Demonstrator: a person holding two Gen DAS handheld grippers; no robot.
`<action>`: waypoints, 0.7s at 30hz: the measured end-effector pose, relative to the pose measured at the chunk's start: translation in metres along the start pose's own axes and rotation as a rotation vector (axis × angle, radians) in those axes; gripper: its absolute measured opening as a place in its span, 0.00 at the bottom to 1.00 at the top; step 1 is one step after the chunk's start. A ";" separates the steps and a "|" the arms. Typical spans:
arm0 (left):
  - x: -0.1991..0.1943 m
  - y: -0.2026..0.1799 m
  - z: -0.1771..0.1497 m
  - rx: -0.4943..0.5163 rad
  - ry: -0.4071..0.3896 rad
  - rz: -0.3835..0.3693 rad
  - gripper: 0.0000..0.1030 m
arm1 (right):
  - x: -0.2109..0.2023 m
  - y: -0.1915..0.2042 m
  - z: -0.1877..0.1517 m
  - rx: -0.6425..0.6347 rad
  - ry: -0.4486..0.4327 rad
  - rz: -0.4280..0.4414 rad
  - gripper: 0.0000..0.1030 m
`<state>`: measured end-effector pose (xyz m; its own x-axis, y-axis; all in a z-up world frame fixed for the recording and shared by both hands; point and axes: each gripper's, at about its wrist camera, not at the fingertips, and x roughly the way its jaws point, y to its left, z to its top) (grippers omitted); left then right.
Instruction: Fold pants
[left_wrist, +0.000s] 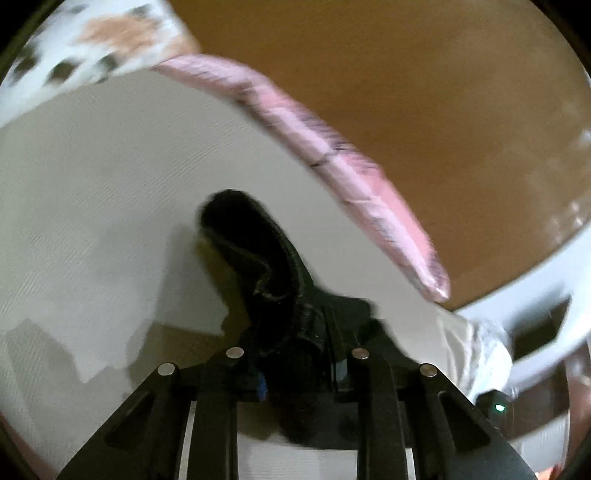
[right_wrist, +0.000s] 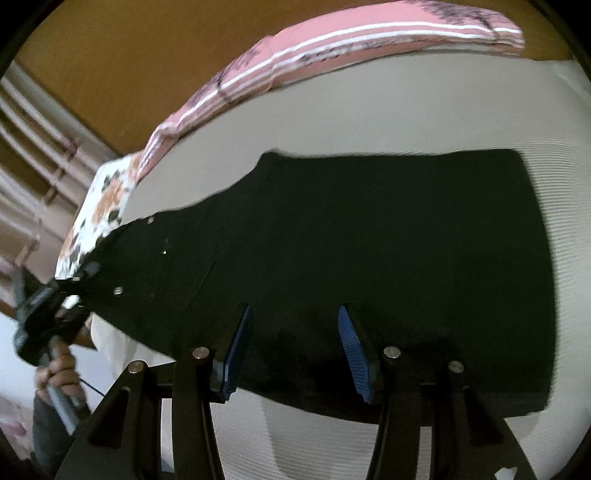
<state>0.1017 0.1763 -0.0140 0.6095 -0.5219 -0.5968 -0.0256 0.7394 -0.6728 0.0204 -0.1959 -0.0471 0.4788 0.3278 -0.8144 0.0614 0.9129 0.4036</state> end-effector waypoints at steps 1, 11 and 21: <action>0.001 -0.013 0.001 0.027 0.001 -0.015 0.22 | -0.006 -0.005 0.002 0.013 -0.013 0.004 0.45; 0.073 -0.189 -0.055 0.367 0.182 -0.256 0.22 | -0.076 -0.071 0.015 0.127 -0.157 -0.019 0.45; 0.179 -0.223 -0.153 0.490 0.425 -0.150 0.22 | -0.107 -0.131 0.009 0.207 -0.186 -0.059 0.45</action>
<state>0.0953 -0.1470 -0.0379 0.2101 -0.6825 -0.7001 0.4594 0.7010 -0.5455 -0.0305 -0.3527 -0.0088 0.6200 0.2082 -0.7565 0.2626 0.8535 0.4501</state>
